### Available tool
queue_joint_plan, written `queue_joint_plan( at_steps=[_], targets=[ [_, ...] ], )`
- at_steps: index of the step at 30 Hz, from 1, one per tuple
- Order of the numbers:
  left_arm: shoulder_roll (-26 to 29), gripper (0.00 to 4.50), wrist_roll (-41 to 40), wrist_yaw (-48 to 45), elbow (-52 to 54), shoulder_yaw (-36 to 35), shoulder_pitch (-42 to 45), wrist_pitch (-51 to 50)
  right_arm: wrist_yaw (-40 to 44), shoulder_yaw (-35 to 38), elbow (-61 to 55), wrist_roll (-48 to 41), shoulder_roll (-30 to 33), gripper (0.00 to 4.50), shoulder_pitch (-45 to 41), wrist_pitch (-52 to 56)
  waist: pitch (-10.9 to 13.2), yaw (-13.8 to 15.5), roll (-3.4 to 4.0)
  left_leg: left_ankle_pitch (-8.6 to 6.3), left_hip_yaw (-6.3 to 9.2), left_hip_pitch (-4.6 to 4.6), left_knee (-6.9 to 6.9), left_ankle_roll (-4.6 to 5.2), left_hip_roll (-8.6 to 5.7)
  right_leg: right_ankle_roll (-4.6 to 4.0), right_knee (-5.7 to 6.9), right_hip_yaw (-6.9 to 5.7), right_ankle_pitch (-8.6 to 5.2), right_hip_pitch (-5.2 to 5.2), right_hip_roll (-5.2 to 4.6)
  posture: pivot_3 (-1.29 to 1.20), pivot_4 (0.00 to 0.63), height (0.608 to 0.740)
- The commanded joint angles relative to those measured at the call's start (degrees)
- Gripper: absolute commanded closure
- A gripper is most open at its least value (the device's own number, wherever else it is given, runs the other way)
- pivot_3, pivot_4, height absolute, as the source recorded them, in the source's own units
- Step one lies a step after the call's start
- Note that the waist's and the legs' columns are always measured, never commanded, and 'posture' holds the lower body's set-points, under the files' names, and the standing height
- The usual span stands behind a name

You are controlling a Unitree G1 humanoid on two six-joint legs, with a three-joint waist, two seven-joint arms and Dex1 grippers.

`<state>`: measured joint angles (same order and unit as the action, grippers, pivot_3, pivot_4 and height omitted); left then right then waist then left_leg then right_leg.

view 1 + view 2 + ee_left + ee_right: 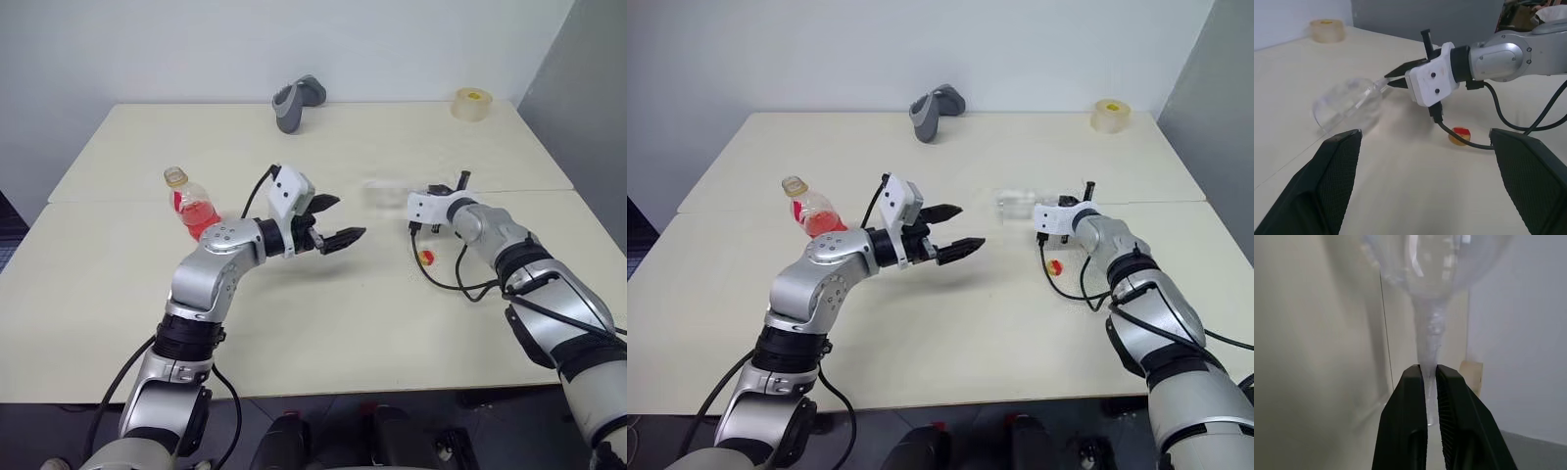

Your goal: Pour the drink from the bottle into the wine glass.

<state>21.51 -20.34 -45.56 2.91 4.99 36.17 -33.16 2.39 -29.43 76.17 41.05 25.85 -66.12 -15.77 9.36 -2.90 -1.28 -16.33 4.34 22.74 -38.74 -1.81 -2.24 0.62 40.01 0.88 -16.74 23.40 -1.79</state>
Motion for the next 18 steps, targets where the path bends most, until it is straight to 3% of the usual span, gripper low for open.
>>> queue_joint_plan(
  at_steps=[1,18],
  targets=[
    [0.4,0.0,-0.9,0.5,1.2,-2.0,1.6,1.1,-0.6,-0.4,-0.2,0.4,1.2,4.49,-1.4,-0.4,0.0,0.0,0.0,0.0,0.0,0.0,0.0,0.0,0.0,0.0,0.0,0.0,0.0,0.0,0.0,0.0,0.15,0.74],
    [0.3,0.0,-0.9,1.2,1.5,-2.2,0.9,1.8,-1.3,-0.5,-0.8,1.0,1.5,4.49,-2.0,-1.6,0.0,0.0,0.0,0.0,0.0,0.0,0.0,0.0,0.0,0.0,0.0,0.0,0.0,0.0,0.0,0.0,0.15,0.74]
  ],
)
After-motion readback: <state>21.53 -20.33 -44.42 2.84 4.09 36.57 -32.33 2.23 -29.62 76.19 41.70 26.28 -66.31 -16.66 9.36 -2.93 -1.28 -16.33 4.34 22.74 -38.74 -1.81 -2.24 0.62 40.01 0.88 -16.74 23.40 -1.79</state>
